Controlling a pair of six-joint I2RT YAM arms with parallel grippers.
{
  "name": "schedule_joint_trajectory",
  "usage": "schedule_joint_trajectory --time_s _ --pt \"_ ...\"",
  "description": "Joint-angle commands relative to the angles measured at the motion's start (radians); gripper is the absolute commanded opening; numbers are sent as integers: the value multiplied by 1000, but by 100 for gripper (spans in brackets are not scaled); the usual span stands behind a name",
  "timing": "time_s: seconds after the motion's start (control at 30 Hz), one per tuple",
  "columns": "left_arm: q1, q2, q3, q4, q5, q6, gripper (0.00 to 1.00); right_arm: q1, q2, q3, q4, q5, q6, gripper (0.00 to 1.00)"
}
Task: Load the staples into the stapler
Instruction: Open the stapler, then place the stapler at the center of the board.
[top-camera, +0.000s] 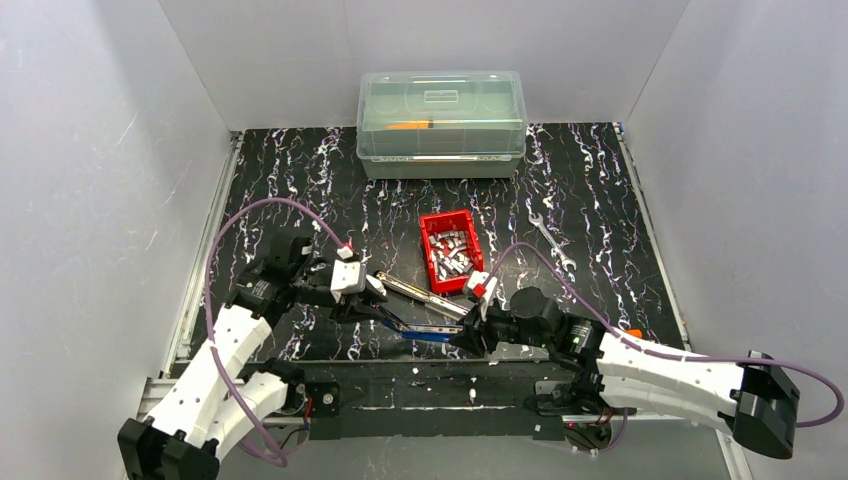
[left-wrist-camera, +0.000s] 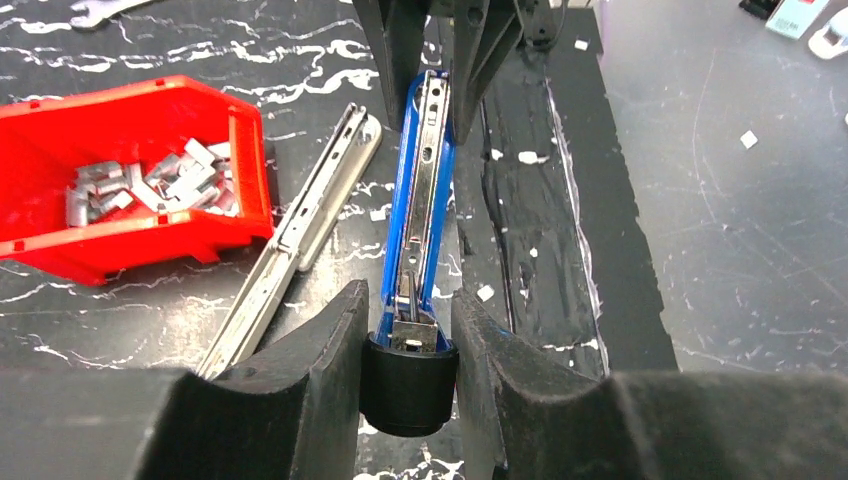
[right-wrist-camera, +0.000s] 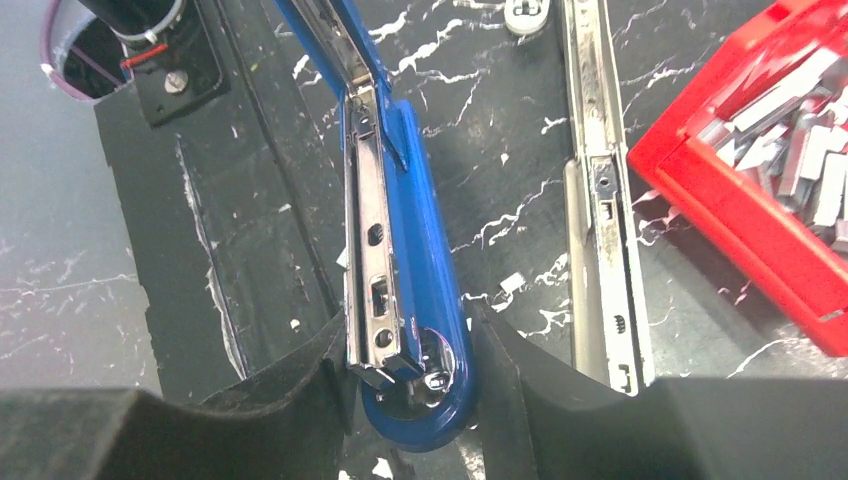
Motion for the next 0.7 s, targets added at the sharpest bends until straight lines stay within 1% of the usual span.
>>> schedule_joint_trajectory --time_s 0.0,0.1,0.2,0.4,0.67 --pt "30 14 -36 -108 -25 157 0 0 48 -13 62 105 63 1" --pt "38 51 -53 -144 -34 252 0 9 68 -39 120 119 80 1" --pt "43 71 -81 -156 -46 316 0 22 76 -68 153 142 90 1" --pt "66 97 -141 -126 -86 369 0 39 108 -94 161 198 96 1" --pt "145 227 -132 -124 -165 431 0 41 113 -129 147 238 135 1"
